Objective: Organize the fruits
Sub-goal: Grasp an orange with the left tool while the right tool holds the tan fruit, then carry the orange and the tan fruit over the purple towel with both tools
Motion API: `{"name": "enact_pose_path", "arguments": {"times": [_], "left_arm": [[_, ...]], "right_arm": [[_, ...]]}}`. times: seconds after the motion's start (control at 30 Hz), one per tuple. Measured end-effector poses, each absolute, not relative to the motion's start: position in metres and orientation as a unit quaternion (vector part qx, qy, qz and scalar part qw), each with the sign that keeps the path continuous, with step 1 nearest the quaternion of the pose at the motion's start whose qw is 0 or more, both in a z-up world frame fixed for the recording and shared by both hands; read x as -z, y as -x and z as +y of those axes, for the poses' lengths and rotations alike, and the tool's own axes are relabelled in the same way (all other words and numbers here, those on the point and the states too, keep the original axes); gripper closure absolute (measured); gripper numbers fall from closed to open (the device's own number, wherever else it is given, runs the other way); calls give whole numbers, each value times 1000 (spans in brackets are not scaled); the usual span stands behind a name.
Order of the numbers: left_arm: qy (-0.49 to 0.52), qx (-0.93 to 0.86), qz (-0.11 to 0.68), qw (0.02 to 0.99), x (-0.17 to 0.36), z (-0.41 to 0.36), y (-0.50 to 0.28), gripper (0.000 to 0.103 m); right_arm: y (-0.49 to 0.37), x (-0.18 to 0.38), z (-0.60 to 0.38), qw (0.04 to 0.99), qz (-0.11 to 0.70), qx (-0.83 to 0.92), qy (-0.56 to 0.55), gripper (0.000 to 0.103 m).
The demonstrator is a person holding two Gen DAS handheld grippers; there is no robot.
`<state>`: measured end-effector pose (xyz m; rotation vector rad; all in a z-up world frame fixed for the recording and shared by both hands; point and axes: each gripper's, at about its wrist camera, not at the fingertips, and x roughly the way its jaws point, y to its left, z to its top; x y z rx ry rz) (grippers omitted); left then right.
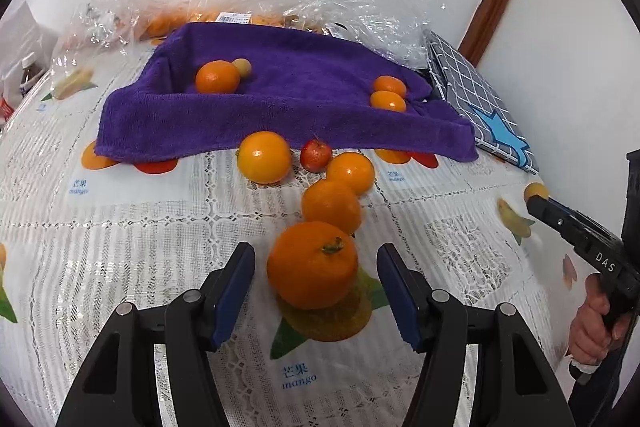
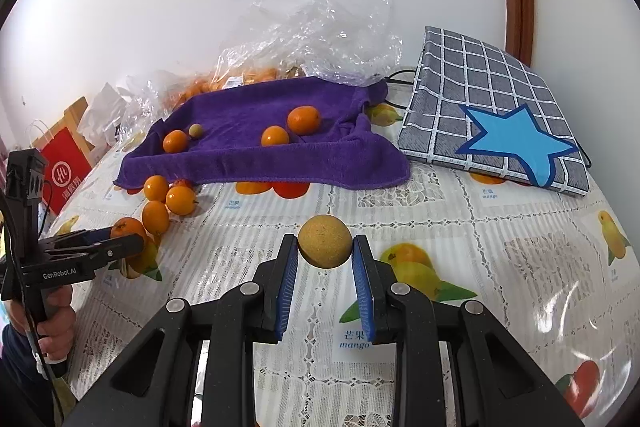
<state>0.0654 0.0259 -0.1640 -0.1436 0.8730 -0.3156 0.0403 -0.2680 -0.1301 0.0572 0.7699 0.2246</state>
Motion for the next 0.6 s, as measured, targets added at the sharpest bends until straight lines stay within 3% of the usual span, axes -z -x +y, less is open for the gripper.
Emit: {"name": "enact_pose_path", "arguments": {"times": [0.07,0.17,0.6], "left_arm": [[73,152,420,892,164,28,-65,45],[90,158,419,889,165,34,-65,62],[165,165,371,899,157,59,-58,62]], "right_arm": [[-40,131,-267,919,378,-109,-25,75],[-40,132,-263,918,380,-108,-21,75],[-39,124,-241,919,374,-122,-11,75]]}}
